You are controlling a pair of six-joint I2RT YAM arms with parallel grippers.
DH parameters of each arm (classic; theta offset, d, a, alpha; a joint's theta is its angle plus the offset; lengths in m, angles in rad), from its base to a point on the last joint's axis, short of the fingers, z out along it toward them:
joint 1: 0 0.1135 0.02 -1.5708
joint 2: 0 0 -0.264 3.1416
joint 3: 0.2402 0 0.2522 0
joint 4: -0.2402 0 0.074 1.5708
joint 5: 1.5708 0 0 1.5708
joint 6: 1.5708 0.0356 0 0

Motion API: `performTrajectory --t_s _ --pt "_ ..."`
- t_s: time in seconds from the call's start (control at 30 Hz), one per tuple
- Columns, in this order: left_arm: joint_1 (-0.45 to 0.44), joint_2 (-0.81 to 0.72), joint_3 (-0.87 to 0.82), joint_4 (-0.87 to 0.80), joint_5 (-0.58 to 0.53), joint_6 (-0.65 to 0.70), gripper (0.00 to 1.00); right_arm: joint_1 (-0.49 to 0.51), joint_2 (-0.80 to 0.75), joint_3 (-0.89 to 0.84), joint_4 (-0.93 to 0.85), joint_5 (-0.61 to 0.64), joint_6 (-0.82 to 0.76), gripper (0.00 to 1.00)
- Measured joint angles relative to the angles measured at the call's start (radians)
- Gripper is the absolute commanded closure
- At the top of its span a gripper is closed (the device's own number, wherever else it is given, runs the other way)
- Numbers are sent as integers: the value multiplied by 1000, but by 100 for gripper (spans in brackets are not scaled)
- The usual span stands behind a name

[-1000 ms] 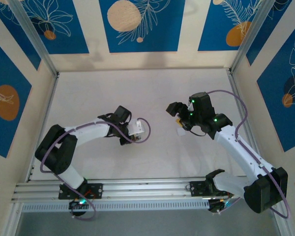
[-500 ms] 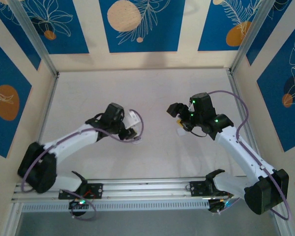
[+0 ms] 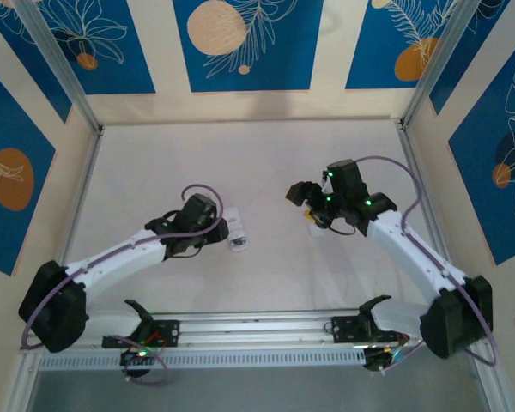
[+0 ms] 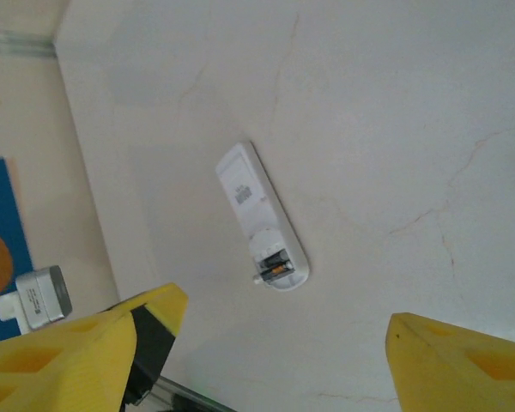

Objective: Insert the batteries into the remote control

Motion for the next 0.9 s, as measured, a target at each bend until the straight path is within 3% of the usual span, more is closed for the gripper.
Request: performTrajectory --t_s 0.27,0.43,0.6,0.9 --pt "-10 60 -4 37 17 -109 57 87 524 216 132 -153 -204 39" --pt "-11 60 -11 57 20 -117 58 159 770 384 167 -160 -253 42" --pt "-11 60 -20 62 19 -124 60 206 874 467 152 -126 -275 48" --pt "-11 42 -42 68 20 -127 64 253 893 513 81 0 -316 63"
